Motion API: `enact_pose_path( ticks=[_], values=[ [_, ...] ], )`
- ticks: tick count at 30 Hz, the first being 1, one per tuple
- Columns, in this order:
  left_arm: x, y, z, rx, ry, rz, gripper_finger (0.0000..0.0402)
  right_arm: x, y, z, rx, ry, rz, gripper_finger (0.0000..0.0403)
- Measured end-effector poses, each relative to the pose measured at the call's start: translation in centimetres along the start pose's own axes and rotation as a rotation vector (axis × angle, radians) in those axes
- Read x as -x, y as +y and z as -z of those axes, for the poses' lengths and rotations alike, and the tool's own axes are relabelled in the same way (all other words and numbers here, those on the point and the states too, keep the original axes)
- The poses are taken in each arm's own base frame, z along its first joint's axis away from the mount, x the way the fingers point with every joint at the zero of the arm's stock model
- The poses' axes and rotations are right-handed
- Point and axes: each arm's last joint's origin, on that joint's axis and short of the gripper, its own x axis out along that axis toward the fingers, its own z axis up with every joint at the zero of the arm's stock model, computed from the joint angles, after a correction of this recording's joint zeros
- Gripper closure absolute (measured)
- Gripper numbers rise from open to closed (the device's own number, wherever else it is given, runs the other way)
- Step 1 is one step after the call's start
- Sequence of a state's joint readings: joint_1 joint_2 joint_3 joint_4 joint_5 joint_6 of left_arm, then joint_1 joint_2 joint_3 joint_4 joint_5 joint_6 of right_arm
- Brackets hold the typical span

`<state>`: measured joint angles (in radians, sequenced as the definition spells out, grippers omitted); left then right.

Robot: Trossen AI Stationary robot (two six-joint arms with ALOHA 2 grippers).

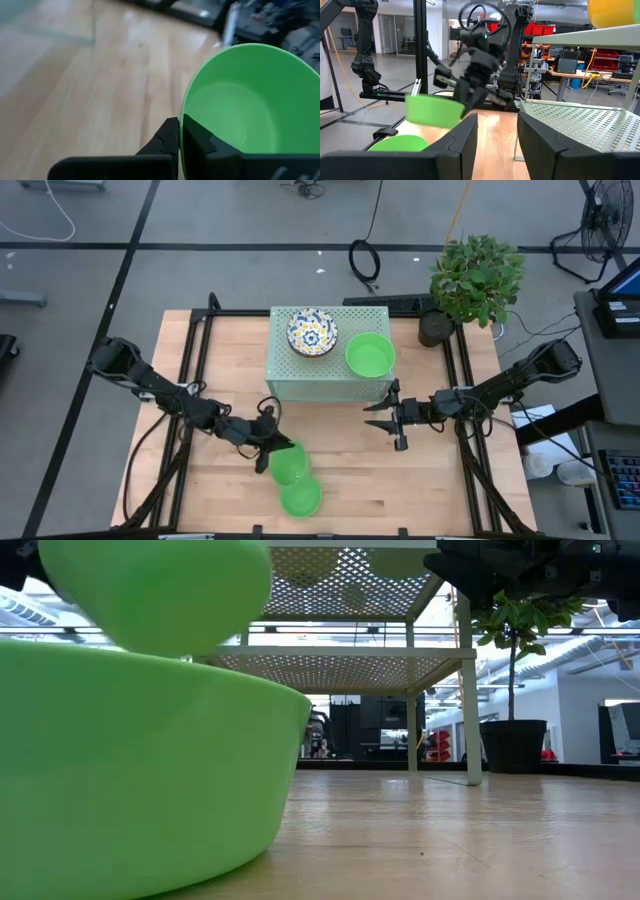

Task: Pick & Place Mini bowls
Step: Stack the top green bowl on the green bowl on the shelf

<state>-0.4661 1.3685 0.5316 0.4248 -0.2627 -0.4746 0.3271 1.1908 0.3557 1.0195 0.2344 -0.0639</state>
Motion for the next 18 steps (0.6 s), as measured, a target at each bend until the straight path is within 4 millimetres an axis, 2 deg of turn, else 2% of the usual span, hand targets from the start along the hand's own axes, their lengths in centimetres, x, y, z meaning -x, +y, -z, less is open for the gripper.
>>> enact_pose_path(
  ticks=[8,14,18],
  values=[
    [0.8,-2.6,-1.7,-0.382,-0.257,0.13,0.0391,0.0,0.0,0.0,0.0,0.0,0.0,0.0275],
    [2.1,-5.8,-2.3,-0.605,-0.479,0.258,0.0387,0.1,0.3,0.0,-0.001,0.0,-0.02,0.0275],
    [1.8,-8.5,-3.1,-0.75,-0.537,0.313,0.0391,-0.2,1.7,-0.5,0.002,0.013,-0.141,0.0275]
  ],
)
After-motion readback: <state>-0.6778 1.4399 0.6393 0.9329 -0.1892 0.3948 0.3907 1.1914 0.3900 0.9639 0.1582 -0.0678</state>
